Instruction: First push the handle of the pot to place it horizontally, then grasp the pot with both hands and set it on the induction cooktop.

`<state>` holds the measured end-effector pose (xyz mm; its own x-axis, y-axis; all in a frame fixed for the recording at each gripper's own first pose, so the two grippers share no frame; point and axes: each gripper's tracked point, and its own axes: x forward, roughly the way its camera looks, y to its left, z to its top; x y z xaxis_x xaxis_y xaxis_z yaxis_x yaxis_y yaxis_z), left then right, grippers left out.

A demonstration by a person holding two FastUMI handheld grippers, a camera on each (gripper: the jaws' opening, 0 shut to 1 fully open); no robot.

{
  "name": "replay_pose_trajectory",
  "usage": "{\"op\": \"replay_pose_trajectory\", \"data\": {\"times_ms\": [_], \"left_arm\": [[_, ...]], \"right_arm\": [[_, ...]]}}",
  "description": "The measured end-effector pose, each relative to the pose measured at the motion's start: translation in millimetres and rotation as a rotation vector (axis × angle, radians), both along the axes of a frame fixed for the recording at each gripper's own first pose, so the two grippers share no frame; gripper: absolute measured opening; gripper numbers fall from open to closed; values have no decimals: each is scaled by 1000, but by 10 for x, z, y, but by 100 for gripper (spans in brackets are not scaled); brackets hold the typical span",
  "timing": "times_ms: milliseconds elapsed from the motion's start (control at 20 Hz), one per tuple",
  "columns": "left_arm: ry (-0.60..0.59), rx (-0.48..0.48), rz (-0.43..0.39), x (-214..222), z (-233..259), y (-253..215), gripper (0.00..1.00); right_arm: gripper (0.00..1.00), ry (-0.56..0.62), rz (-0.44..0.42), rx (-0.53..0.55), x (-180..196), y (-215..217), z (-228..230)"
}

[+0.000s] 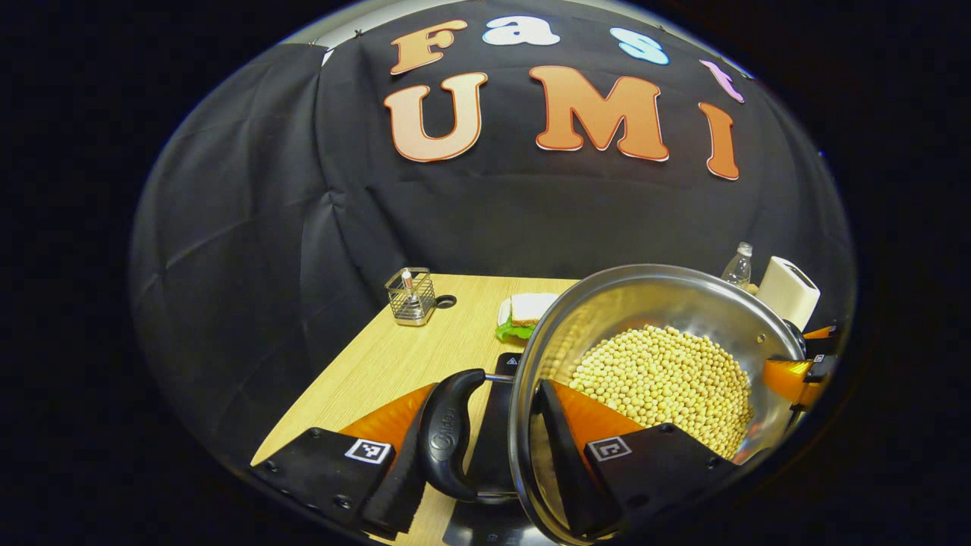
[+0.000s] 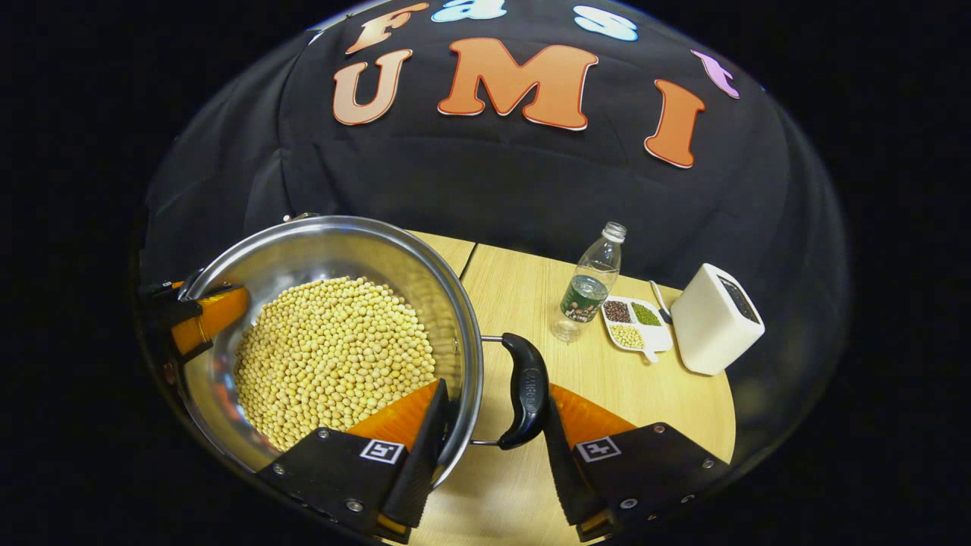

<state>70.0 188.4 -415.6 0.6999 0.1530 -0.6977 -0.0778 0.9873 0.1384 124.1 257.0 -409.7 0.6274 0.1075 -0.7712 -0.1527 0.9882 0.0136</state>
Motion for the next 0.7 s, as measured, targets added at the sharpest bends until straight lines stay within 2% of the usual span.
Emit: {"op": "replay_pose_trajectory", "data": {"times_ms": [250,350,600,650,700], "left_arm": [[31,-9,0,61,-244,44,79],[42,-14,4,89,-341,67,76],[54,-15,17,74,-513,171,82],[55,-9,18,73,-494,172,76],[53,-4,19,73,-480,175,80]], "right_arm": [[68,27,6,-6,55,77,-164],[68,40,6,-7,77,117,-217],[68,56,16,-4,149,229,-359],[68,60,18,0,158,246,-391],[67,62,25,2,172,267,-413]]}}
